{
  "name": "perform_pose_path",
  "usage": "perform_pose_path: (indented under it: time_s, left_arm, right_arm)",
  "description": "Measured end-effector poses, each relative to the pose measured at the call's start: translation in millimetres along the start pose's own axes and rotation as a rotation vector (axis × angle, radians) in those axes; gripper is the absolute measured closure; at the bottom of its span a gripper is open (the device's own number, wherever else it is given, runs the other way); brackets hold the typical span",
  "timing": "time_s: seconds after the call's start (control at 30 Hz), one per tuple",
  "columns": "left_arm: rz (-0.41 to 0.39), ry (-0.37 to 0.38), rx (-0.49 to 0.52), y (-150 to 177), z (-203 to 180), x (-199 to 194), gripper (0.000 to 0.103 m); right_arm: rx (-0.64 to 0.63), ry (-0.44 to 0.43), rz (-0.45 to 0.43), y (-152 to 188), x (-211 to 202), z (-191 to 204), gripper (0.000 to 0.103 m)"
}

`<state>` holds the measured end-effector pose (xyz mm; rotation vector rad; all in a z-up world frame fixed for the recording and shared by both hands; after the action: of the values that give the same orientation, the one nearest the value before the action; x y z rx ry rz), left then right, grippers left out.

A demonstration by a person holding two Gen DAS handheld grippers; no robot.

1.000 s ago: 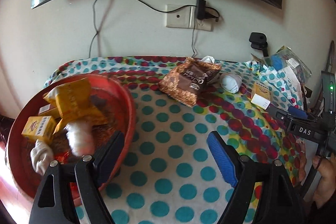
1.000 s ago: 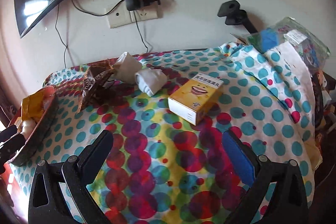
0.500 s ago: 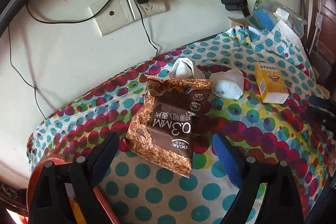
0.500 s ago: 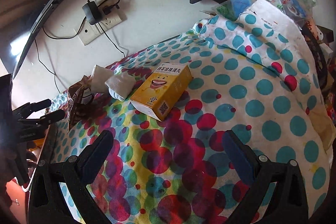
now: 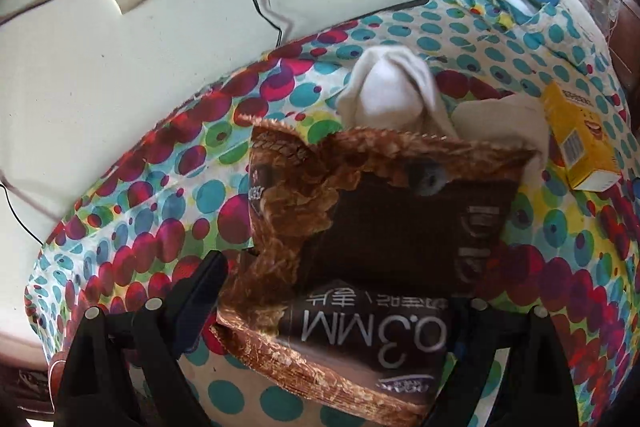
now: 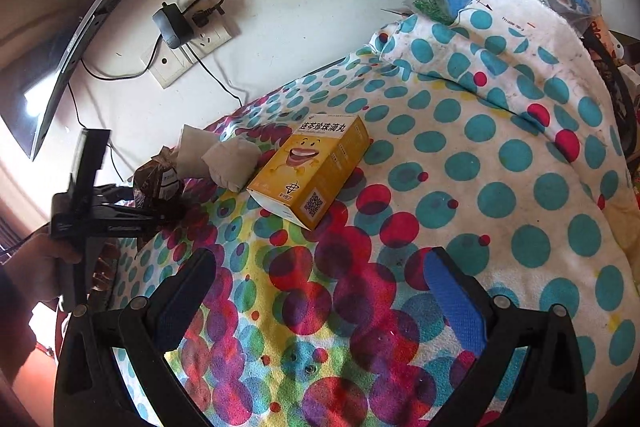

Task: Organize objects
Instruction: 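Lift the brown bag toward the tray while the right gripper grasps the yellow medicine box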

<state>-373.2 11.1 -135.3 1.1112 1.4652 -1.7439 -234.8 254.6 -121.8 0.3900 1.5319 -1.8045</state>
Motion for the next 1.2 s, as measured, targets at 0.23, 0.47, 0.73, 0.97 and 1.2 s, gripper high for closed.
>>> perform_pose_path:
  time_s: [0.23,0.47,0.73,0.97,1.2]
  left_arm:
    - [-0.016,0.036,-0.164,-4.6,7.0,8.6,0.004]
    - [-0.058,0.021,-0.256,0.7,8.5,7.0,0.006]
    - [-0.135,-0.067,-0.275,5.3,-16.7,-18.4,0.036]
    - [-0.231,-0.057,-0.274,36.1,-35.6,-77.8,0.037]
    - [-0.334,-0.052,-0.269,85.0,-48.6,-131.9,0.037]
  right_arm:
    - [-0.007,0.003,0.005,-1.6,1.5,0.2,0.0]
    - [-0.01,0.005,0.008,-1.2,1.5,1.0,0.0]
    - [-0.008,0.001,0.006,-0.7,1.1,0.6,0.0]
    - [-0.004,-0.003,0.002,-1.1,0.6,0.0,0.0]
    - [-0.042,0.038,0.029,-0.5,5.8,3.7,0.0]
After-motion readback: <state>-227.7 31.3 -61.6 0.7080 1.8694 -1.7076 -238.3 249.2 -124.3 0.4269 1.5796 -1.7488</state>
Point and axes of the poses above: each gripper's, at about its wrist camera, not at the fingertips, and x roughly the way its jaws point, z to its left, y to its underside, the point moved 6 cm from there along x, roughly the way its jaws point, and after that the axes turned 15 degrees about -x, right-handed, at the moved point
